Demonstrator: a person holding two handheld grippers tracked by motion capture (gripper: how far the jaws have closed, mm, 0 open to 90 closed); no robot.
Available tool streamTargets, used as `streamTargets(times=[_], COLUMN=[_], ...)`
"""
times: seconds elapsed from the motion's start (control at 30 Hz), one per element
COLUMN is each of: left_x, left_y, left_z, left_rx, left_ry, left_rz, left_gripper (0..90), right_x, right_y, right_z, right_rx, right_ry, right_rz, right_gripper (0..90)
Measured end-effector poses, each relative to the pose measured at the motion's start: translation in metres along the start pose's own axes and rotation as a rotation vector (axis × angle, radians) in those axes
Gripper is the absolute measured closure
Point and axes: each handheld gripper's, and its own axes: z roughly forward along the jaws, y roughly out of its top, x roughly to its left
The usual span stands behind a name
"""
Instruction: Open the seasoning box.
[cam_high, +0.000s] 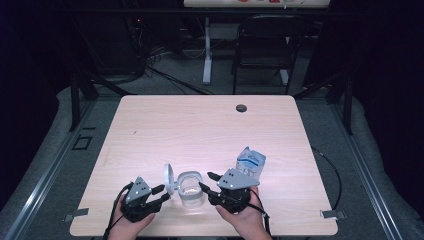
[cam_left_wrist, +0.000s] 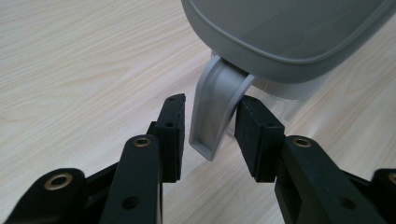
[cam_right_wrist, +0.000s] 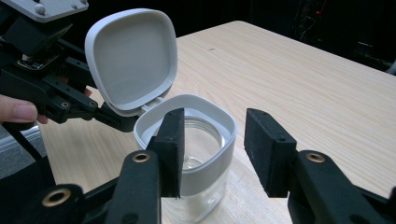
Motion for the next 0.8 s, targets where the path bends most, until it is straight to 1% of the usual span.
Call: streamTargets(times=[0.03,0.13,0.17,0.27,0.5,0.57,0.6,0.63,0.67,0.7,0.73,0.8], left_x=[0.000,0.000,0.000,0.002,0.005,0.005,0.005,0.005,0.006,0.006,0.006,0.006], left_y=[0.001,0.001,0.002,0.003,0.002,0.002,0.002,0.002,0.002,0.002,0.002,0.002], left_z=[0.000,0.002,0.002,0.002,0.004,0.004,0.004,0.004,0.004,0.004,0.004,0.004], left_rx=[0.008,-0.002,0.005,0.006,-0.003,-0.005,-0.007,-0.008,-0.009,-0.009,-0.009,-0.006], left_ry=[0.003,0.001,0.000,0.001,0.007,0.003,0.004,0.006,0.005,0.006,0.008,0.007], left_rz=[0.008,0.002,0.003,0.009,-0.006,-0.011,-0.016,-0.016,-0.012,-0.012,-0.011,-0.015], left_gripper=[64.1,65.0,65.0,65.4,65.8,65.8,66.1,66.1,66.2,66.2,66.5,66.5], right_x=[-0.001,-0.003,-0.003,-0.005,-0.010,-0.011,-0.012,-0.012,-0.013,-0.013,-0.015,-0.015], right_y=[0.000,-0.001,-0.001,0.000,0.002,0.003,0.004,0.004,0.005,0.005,0.005,0.006], right_z=[-0.001,-0.005,-0.005,-0.008,-0.017,-0.020,-0.023,-0.023,-0.026,-0.026,-0.028,-0.029], right_rx=[0.001,-0.011,-0.011,-0.019,-0.040,-0.050,-0.046,-0.046,-0.048,-0.048,-0.048,-0.051], right_ry=[-0.004,-0.012,-0.012,-0.010,-0.018,-0.025,-0.031,-0.031,-0.037,-0.037,-0.040,-0.045], right_rz=[0.003,0.014,0.014,0.024,0.050,0.059,0.053,0.053,0.049,0.049,0.043,0.043], right_gripper=[57.5,55.4,55.4,53.4,49.6,50.5,52.5,52.5,55.3,55.3,57.4,57.8])
